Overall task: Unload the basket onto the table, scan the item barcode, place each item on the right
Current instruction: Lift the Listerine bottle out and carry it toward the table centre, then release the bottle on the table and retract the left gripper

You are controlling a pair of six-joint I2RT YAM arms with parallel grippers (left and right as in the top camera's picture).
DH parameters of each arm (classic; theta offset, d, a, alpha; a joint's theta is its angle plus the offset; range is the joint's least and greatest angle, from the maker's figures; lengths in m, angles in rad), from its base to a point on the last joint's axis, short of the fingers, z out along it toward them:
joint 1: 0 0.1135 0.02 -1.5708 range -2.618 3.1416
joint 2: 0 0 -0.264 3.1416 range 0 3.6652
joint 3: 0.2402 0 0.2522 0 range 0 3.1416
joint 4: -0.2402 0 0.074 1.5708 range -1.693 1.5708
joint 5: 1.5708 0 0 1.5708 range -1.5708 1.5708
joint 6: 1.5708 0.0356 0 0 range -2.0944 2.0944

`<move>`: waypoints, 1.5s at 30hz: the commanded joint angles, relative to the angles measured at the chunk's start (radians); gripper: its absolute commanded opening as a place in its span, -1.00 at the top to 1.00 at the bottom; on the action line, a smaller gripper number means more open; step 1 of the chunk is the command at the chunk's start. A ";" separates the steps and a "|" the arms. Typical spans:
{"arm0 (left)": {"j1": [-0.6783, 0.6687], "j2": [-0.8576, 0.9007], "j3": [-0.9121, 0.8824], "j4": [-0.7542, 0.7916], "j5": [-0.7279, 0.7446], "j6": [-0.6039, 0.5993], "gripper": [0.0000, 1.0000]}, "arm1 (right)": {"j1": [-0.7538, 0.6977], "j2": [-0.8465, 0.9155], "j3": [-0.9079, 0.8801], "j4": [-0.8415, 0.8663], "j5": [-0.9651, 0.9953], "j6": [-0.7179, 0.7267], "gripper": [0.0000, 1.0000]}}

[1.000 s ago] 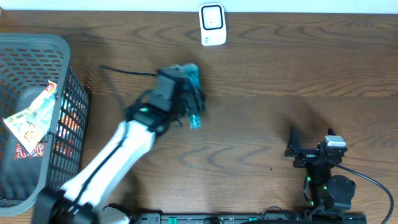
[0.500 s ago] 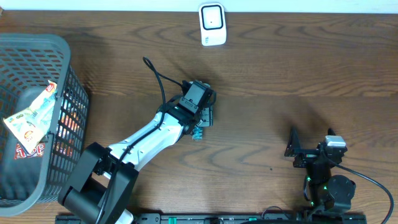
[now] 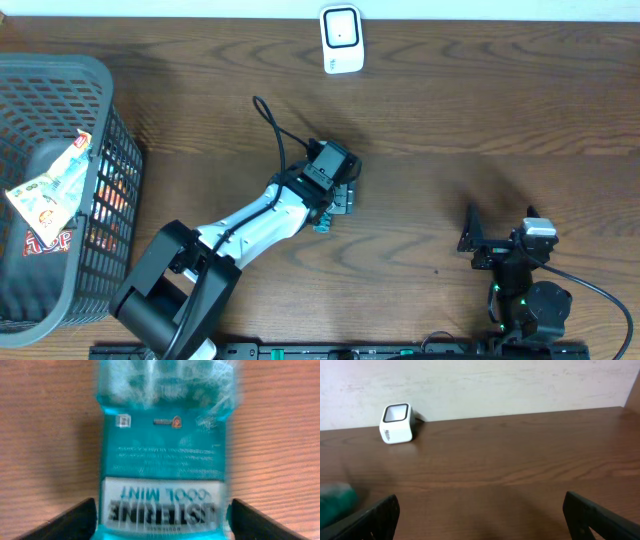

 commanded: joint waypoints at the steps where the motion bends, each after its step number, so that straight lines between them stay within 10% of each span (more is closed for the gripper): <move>1: -0.006 -0.011 0.027 0.005 -0.016 0.001 -0.99 | 0.005 -0.005 -0.003 -0.001 0.008 -0.013 -0.99; 23: 0.174 -0.655 0.097 -0.192 -0.028 0.184 -0.96 | 0.005 -0.005 -0.003 -0.001 0.008 -0.013 -0.99; 32: 0.619 -0.787 0.293 -0.357 -0.147 0.223 -0.96 | 0.005 -0.005 -0.003 -0.001 0.008 -0.013 -0.98; 40: 1.212 -0.691 0.297 -0.540 -0.097 -0.219 -0.96 | 0.005 -0.005 -0.003 -0.001 0.008 -0.013 -0.98; 45: 1.421 -0.553 0.291 -0.541 0.113 -0.279 -0.96 | 0.005 -0.005 -0.003 -0.001 0.008 -0.013 -0.98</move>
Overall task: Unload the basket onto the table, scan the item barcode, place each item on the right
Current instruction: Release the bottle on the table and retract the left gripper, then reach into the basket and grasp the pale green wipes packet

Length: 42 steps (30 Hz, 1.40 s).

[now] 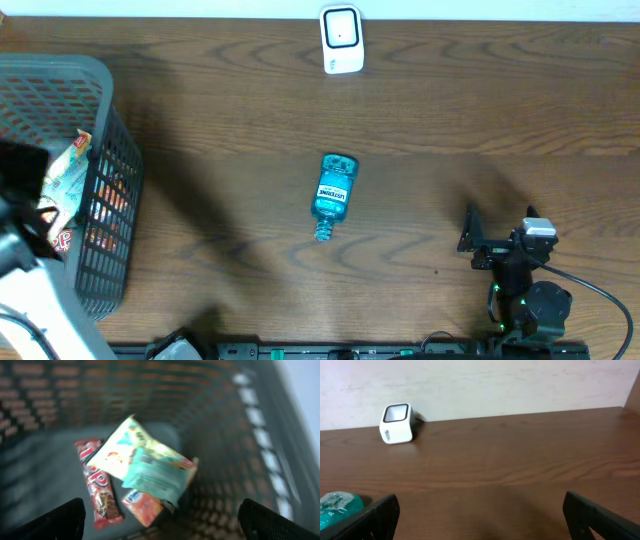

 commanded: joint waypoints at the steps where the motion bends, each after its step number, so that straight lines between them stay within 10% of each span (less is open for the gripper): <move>1: 0.089 0.093 -0.006 -0.005 0.177 -0.105 -0.96 | 0.005 -0.005 -0.003 -0.002 0.008 -0.013 -0.99; 15: 0.095 0.538 -0.034 0.038 0.304 -0.098 -0.96 | 0.005 -0.005 -0.003 -0.002 0.008 -0.013 -0.98; 35: -0.016 0.640 -0.035 0.193 0.250 -0.105 -0.87 | 0.005 -0.005 -0.003 -0.002 0.008 -0.013 -0.98; 38: -0.024 0.650 -0.035 0.203 0.239 -0.105 -0.50 | 0.005 -0.005 -0.003 -0.002 0.008 -0.013 -0.99; 42: -0.024 0.655 -0.035 0.208 0.194 -0.105 0.47 | 0.005 -0.005 -0.003 -0.002 0.008 -0.013 -0.98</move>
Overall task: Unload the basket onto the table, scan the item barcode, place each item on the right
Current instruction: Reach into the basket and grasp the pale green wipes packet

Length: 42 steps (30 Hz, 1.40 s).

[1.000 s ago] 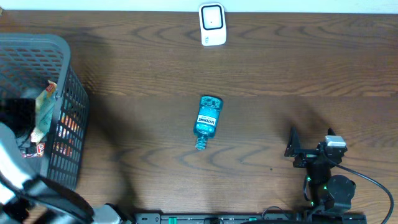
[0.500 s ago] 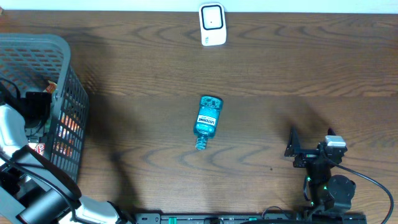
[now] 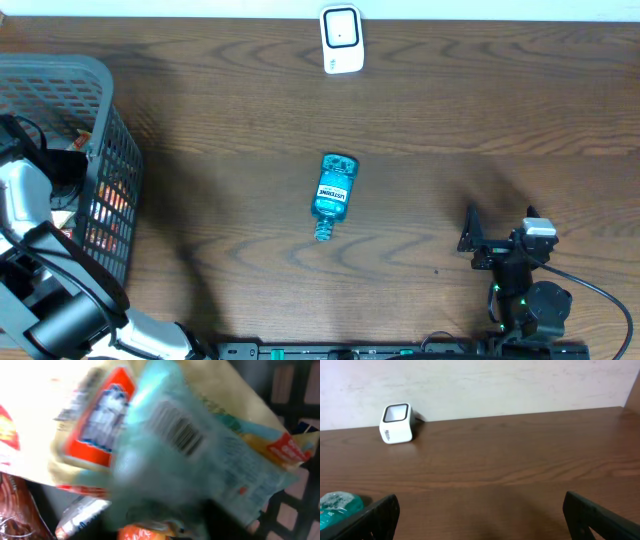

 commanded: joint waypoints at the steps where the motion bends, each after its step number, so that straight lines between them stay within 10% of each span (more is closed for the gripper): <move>1: -0.005 0.020 -0.002 0.013 -0.058 0.005 0.62 | 0.005 -0.005 -0.003 -0.001 0.008 -0.013 -0.99; 2: -0.005 0.020 -0.002 0.016 -0.069 0.005 0.85 | 0.005 -0.005 -0.003 -0.001 0.008 -0.013 -0.99; 24: -0.002 -0.423 0.008 0.018 -0.070 0.042 0.84 | 0.005 -0.005 -0.003 -0.001 0.008 -0.013 -0.98; 27: -0.002 -0.428 0.007 0.009 -0.099 0.029 -0.23 | 0.005 -0.005 -0.003 -0.001 0.008 -0.013 -0.99; 29: -0.003 -0.401 0.002 0.007 -0.102 0.001 -0.52 | 0.005 -0.005 -0.003 -0.001 0.008 -0.013 -0.98; 42: -0.058 -0.059 0.002 0.085 -0.078 -0.209 -0.63 | 0.005 -0.005 -0.003 -0.001 0.008 -0.013 -0.99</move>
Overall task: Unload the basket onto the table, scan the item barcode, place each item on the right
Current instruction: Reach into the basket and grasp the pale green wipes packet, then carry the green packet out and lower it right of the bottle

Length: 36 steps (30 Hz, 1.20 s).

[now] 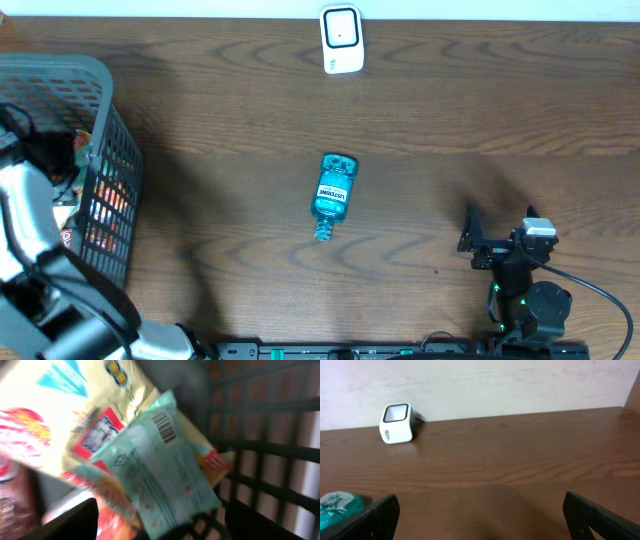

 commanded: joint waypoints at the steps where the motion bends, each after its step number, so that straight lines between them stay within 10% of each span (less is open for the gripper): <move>1: -0.035 0.045 0.002 0.032 0.005 -0.047 -0.63 | 0.005 -0.005 -0.003 -0.002 0.008 -0.013 -0.99; 12: -0.065 0.203 0.002 0.093 -0.006 -0.066 -0.63 | 0.005 -0.005 -0.003 -0.002 0.008 -0.013 -0.99; 19: -0.066 0.232 0.002 0.091 0.055 -0.065 0.84 | 0.005 -0.005 -0.003 -0.002 0.008 -0.013 -0.99; 36: -0.015 -0.428 0.004 0.061 0.066 0.023 0.85 | 0.005 -0.005 -0.003 -0.002 0.008 -0.013 -0.99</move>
